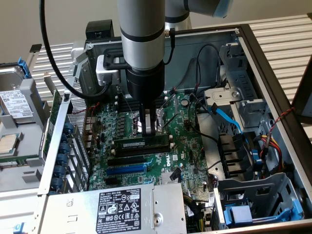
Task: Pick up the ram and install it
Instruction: 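Insert the ram into the slot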
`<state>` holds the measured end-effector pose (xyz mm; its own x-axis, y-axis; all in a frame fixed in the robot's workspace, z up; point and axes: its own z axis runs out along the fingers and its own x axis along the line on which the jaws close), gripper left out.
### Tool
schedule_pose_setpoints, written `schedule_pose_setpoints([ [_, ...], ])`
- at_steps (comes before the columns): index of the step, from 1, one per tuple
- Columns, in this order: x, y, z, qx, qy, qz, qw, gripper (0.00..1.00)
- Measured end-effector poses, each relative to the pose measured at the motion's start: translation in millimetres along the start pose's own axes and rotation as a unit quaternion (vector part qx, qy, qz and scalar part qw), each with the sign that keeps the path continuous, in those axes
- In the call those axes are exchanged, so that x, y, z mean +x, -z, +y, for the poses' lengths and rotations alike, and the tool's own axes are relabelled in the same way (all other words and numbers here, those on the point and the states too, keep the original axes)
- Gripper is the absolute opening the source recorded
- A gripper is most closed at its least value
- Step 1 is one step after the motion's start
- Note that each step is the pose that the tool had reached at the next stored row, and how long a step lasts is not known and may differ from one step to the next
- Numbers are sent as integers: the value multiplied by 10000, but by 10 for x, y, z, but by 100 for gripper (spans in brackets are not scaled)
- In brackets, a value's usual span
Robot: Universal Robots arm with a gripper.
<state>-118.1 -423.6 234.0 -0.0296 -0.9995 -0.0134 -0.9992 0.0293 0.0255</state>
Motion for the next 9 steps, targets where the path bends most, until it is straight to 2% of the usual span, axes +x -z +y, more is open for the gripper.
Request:
schedule_pose_setpoints([
  [5,1,1,0,11,0,0,10000,13],
  [9,1,-1,0,42,-1,-2,10000,13],
])
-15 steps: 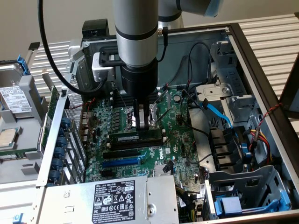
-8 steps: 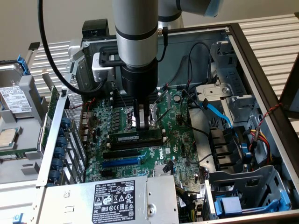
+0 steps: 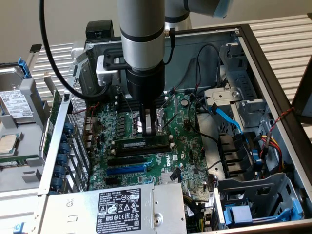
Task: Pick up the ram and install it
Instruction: 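Insert the ram into the slot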
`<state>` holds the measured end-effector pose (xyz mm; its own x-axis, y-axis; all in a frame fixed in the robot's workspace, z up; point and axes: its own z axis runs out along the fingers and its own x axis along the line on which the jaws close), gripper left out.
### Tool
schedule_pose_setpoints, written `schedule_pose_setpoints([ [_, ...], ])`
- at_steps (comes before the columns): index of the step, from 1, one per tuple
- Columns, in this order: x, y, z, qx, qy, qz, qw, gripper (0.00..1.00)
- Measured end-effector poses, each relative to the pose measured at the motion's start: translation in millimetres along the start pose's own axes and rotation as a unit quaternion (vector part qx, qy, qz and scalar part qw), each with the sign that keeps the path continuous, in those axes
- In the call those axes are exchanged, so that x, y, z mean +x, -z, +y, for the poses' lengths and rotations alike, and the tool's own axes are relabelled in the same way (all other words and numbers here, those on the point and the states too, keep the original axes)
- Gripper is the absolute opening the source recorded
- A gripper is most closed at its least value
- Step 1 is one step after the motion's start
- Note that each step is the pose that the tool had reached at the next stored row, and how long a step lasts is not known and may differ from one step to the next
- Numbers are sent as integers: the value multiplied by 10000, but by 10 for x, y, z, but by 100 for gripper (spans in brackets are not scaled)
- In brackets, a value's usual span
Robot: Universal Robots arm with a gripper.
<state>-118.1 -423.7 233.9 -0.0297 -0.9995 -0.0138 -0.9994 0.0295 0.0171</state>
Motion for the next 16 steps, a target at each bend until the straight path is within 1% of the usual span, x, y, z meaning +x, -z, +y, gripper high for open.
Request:
schedule_pose_setpoints([
  [2,0,1,3,10,-3,0,10000,13],
  [16,4,-2,9,16,-25,6,10000,13],
])
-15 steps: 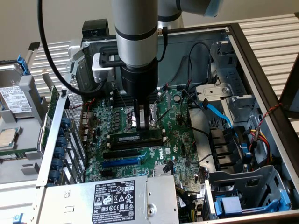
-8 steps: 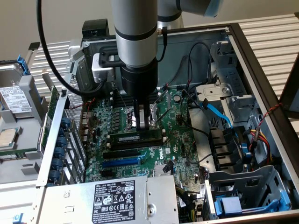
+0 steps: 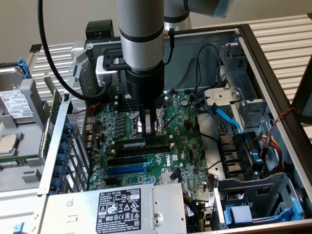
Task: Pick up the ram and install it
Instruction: 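Insert the ram into the slot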
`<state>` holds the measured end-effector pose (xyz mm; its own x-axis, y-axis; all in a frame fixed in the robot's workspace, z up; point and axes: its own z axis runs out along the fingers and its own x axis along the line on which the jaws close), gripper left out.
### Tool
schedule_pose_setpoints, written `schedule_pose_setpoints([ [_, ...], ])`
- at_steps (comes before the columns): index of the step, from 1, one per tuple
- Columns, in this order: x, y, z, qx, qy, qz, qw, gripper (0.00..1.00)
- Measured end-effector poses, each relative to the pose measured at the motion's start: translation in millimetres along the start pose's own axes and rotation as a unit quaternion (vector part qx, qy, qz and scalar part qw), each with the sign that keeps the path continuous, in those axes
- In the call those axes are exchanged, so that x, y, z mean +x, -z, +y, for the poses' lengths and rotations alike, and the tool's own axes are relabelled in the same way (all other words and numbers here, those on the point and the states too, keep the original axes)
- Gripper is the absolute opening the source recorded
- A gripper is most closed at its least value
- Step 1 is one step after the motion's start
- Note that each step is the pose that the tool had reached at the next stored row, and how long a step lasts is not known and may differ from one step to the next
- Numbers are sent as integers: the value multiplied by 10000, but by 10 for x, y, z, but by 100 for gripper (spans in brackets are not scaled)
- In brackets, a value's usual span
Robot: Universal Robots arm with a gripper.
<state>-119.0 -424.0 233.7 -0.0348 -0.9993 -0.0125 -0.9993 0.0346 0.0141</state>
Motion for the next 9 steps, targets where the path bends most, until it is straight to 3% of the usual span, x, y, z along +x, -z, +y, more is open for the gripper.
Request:
schedule_pose_setpoints([
  [9,1,-12,11,0,-3,0,10000,13],
])
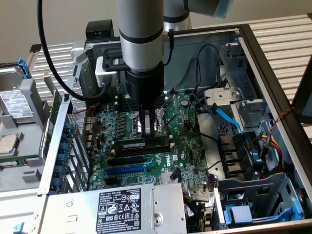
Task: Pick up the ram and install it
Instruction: 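Insert the ram into the slot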
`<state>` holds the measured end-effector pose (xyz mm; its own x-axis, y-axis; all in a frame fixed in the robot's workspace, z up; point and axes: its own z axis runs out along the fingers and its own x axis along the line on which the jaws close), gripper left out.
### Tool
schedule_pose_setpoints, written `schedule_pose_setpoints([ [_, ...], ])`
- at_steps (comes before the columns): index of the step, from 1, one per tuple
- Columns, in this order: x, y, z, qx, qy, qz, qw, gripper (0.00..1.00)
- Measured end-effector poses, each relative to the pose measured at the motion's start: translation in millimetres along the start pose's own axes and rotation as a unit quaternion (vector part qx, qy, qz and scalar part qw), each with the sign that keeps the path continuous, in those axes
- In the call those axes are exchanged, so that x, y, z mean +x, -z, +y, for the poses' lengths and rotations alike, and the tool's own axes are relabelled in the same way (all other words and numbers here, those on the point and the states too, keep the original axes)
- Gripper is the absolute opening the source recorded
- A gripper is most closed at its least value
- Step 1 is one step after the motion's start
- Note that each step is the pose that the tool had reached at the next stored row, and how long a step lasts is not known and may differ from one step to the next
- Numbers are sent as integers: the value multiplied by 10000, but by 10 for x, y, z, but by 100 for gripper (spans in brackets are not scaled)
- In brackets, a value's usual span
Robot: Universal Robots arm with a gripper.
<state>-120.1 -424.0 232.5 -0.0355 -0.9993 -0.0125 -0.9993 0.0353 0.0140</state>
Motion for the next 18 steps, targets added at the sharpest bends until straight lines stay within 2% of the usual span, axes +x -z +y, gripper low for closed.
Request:
schedule_pose_setpoints([
  [18,-9,-18,4,0,7,0,10000,13],
])
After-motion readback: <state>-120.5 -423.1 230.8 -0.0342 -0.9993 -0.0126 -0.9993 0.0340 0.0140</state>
